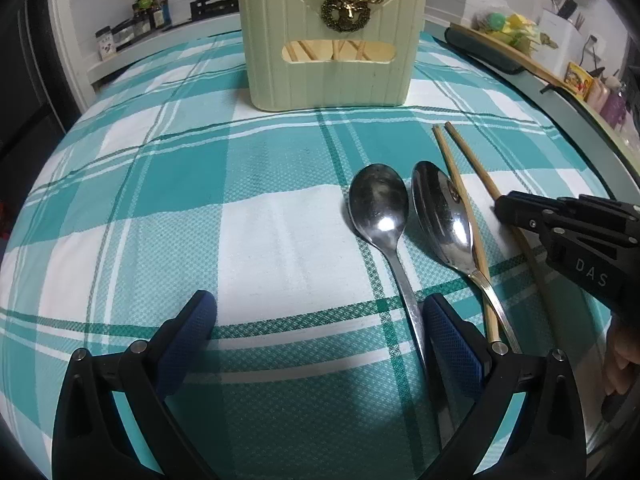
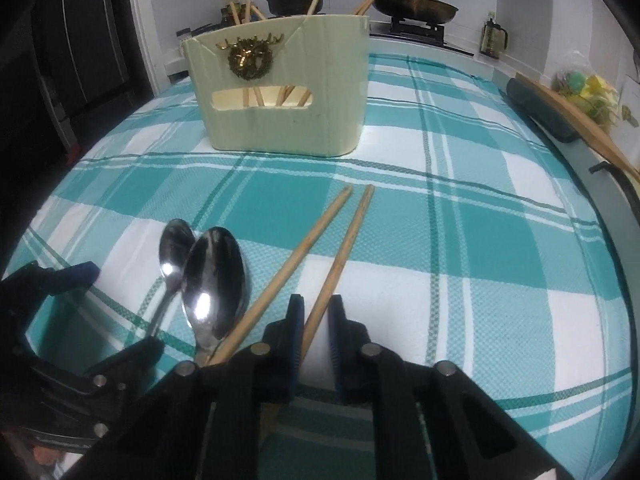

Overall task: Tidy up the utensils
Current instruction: 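Grasp a silver spoon with the right gripper while the left gripper grasps the other spoon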

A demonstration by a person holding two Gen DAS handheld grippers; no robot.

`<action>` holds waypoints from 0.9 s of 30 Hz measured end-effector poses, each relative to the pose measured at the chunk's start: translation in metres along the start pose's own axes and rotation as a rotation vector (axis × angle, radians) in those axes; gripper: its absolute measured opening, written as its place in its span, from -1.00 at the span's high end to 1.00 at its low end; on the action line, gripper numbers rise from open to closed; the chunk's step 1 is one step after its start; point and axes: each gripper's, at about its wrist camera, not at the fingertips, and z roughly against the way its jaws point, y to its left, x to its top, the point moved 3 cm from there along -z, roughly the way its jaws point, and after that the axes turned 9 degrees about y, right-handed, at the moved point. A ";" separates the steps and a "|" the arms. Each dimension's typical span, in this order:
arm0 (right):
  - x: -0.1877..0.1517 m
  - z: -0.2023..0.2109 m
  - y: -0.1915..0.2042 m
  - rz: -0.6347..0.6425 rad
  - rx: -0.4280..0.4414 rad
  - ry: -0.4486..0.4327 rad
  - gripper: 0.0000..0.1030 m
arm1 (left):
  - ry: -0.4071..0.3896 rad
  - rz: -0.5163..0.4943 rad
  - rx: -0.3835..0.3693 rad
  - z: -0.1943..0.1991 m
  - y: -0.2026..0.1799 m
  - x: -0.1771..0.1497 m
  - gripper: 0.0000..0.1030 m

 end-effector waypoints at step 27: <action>-0.049 0.028 0.058 0.132 0.117 0.014 0.43 | -0.019 0.002 0.010 0.007 0.014 -0.008 -0.78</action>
